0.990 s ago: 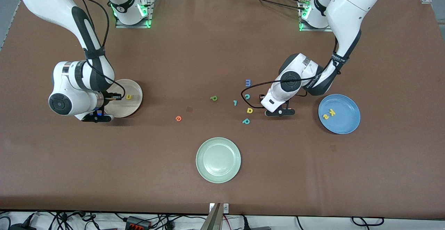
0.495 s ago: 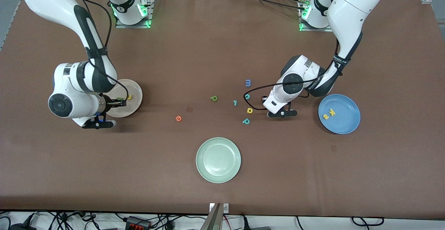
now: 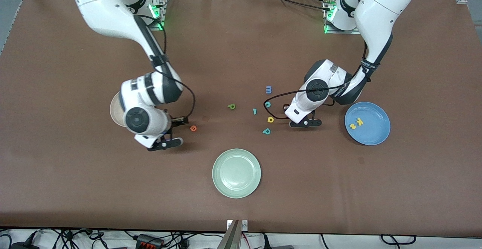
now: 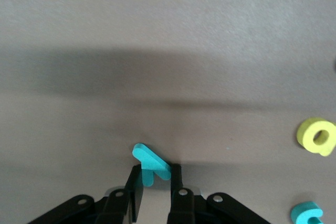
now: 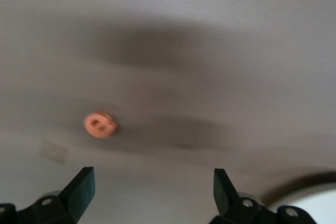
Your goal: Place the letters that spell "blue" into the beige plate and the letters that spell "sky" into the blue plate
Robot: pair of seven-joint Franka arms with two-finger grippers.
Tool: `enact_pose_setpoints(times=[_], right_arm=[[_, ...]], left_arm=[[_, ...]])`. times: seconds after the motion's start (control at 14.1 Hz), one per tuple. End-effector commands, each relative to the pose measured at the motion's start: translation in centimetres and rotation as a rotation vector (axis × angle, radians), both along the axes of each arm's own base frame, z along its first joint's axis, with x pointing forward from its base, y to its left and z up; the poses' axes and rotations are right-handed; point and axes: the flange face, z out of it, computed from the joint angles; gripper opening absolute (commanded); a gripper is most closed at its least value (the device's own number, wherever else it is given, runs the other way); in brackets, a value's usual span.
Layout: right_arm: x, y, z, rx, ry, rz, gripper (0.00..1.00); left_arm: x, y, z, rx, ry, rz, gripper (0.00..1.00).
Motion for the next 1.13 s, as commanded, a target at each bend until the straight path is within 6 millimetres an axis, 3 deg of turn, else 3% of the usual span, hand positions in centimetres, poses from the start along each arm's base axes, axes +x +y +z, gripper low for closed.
enact_pose_setpoints(times=[0.0,0.07,0.21,0.35,0.42,0.64,0.78,0.85,0.92,0.99,1.06], right_arm=[[0.0,2.9,-0.1,0.011,-0.053,0.025,1.0],[-0.2,4.3,-0.7,-0.002,-0.096,0.093,1.0],[-0.7,6.6,-2.2,-0.02,-0.167,0.18,1.0],[-1.0,7.6,-3.9,-0.015,-0.194,0.201,1.0],[-1.1,7.6,-4.4,-0.012,-0.193,0.196,0.94],[-1.3,7.4,-4.7,-0.02,-0.181,0.203,0.76],[-1.3,7.2,-4.8,-0.024,-0.175,0.223,0.69],[-1.2,7.0,-4.7,-0.024,-0.175,0.233,0.67],[-1.1,6.6,-4.8,-0.025,-0.172,0.23,0.62],[-1.1,6.6,-4.8,-0.026,-0.169,0.222,0.6],[-1.2,6.6,-4.8,-0.027,-0.163,0.22,0.6]], left_arm=[[1.6,2.5,3.4,0.048,-0.013,0.011,0.09],[2.1,3.3,4.4,0.062,-0.008,0.003,0.09],[4.1,6.7,6.6,0.085,0.017,-0.048,0.09],[5.7,11.0,8.3,0.094,0.062,-0.101,0.09],[6.2,13.2,9.0,0.09,0.07,-0.121,0.09],[7.3,22.4,9.0,0.044,0.094,-0.19,0.1],[6.9,26.5,8.0,0.025,0.121,-0.187,0.12],[6.2,27.2,7.1,0.022,0.143,-0.184,0.18],[5.8,27.2,6.5,0.019,0.157,-0.183,0.49],[5.7,27.2,6.4,0.021,0.16,-0.173,0.99],[5.9,27.2,6.9,0.024,0.158,-0.172,1.0]])
